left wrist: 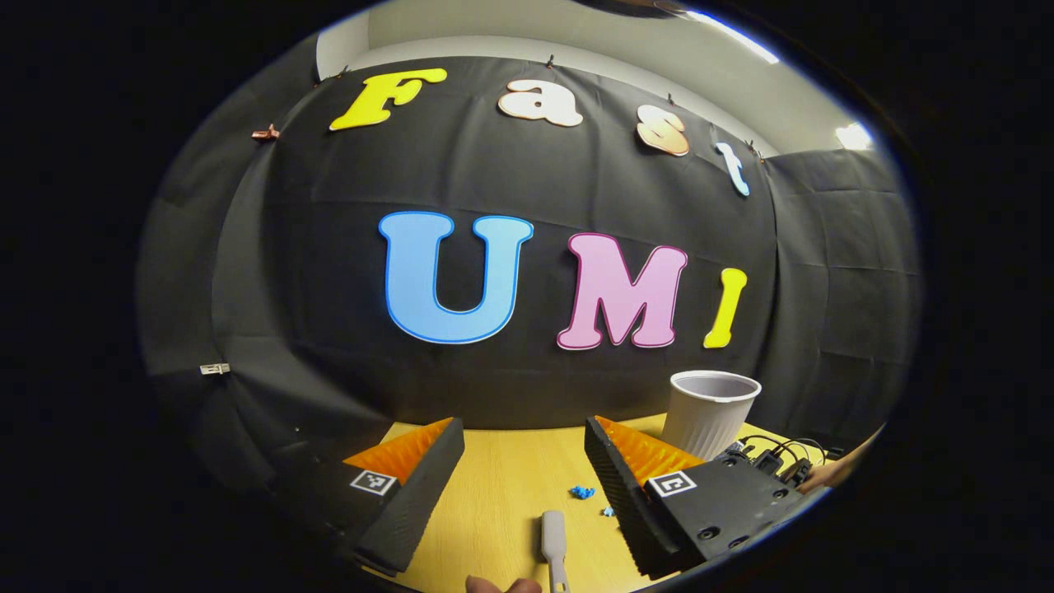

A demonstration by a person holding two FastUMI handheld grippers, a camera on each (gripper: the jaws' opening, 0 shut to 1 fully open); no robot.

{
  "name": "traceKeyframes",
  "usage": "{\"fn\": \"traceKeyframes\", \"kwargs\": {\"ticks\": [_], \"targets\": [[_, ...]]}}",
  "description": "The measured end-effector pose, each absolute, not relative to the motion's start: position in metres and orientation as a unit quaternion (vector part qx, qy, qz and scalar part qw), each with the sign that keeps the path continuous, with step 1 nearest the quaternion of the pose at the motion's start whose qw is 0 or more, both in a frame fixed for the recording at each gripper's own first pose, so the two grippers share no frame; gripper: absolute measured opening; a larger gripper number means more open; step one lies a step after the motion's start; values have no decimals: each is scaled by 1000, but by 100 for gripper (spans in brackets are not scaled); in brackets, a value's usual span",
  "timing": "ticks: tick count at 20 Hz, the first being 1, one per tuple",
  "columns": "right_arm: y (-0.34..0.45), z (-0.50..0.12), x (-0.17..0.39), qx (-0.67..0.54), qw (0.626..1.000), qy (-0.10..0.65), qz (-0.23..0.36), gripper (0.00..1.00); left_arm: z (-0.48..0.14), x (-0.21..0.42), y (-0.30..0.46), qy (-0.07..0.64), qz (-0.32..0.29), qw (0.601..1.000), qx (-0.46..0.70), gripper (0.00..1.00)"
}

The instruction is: Pick up the small broom and dustpan from the desktop, sweep the trash into the dustpan with the broom, and then empty the trash into the garbage bin.

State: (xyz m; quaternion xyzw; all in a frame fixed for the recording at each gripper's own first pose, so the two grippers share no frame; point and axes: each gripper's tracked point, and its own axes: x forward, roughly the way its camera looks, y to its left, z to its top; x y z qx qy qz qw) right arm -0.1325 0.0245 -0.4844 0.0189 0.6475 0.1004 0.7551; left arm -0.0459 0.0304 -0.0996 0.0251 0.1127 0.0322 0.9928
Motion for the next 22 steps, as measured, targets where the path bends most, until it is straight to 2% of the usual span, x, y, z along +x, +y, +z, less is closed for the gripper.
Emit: {"fn": "traceKeyframes", "kwargs": {"ticks": [4,5,8,10,11,13,19,20,21,22], "targets": [[21,-484,-134,21,750,654,100,81,-107,-41,22,119,28,992,32,95],[21,-486,-132,21,751,652,100,72,-111,-40,20,121,28,992,33,95],[23,-484,-132,17,760,640,111,71,-122,-37,13,133,32,990,27,95],[24,-485,-131,17,763,637,113,63,-131,-34,7,142,34,989,26,95],[23,-484,-131,19,763,637,112,49,-136,-34,5,148,37,988,27,95],[23,-485,-132,24,756,644,114,39,-144,-32,-1,157,42,986,30,95],[19,-479,-132,14,765,628,140,36,-191,-30,-16,212,30,977,15,96],[19,-475,-133,19,767,625,145,29,-206,-33,-18,236,25,971,9,95],[17,-471,-135,25,767,623,151,36,-225,-38,-16,263,25,965,7,95],[14,-466,-136,27,769,620,153,36,-243,-43,-13,293,28,956,12,96]]}}
